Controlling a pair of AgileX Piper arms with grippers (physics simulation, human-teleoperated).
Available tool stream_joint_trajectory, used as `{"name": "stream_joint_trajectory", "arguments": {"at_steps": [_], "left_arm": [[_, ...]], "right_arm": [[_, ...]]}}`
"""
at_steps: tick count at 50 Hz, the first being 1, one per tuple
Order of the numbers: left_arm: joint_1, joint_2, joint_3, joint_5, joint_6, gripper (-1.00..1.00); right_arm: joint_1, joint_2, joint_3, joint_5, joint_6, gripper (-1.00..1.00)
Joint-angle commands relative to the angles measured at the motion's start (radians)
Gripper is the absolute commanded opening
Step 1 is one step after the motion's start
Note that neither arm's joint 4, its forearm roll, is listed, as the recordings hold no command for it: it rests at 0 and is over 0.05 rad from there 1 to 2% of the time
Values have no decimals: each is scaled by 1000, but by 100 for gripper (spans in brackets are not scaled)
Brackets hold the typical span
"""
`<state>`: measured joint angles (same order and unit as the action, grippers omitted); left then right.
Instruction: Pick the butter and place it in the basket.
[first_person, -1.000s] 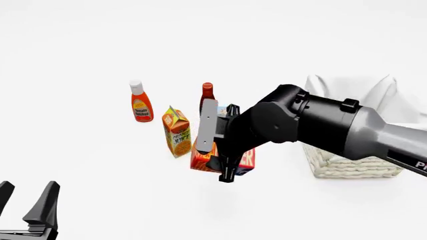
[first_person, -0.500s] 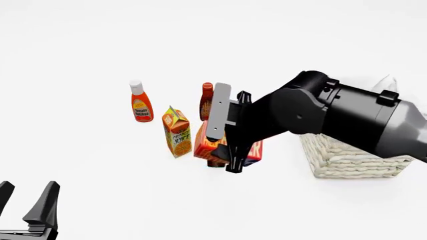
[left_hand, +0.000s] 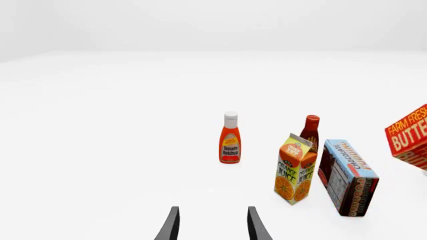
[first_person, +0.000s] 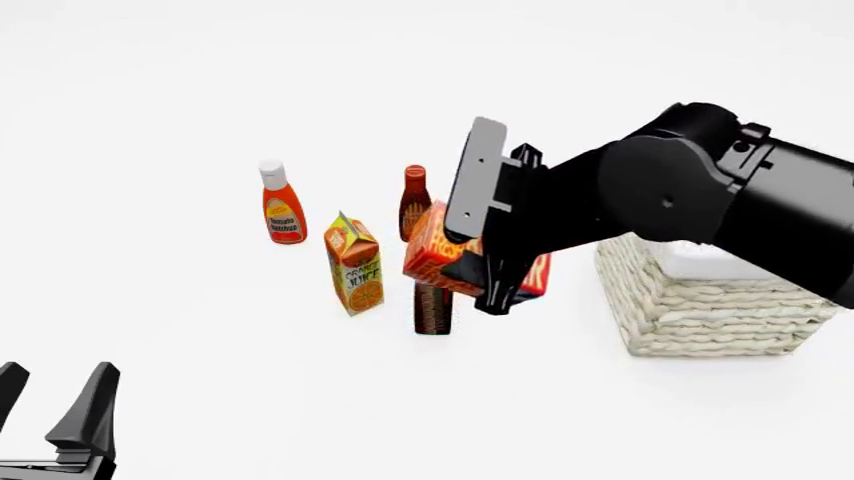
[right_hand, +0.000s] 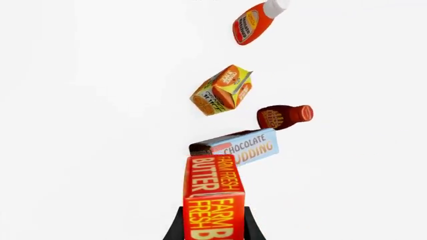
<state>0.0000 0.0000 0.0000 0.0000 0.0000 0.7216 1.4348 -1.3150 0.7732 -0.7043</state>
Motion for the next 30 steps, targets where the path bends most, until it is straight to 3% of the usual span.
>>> {"name": "stream_joint_trajectory", "arguments": {"at_steps": [1,30], "left_arm": [[0,0,0,0,0,100],[0,0,0,0,0,100]], "right_arm": [[-44,-54,-3,-17,20,-100],[-135,-120,-26,-41,49,-100]]}}
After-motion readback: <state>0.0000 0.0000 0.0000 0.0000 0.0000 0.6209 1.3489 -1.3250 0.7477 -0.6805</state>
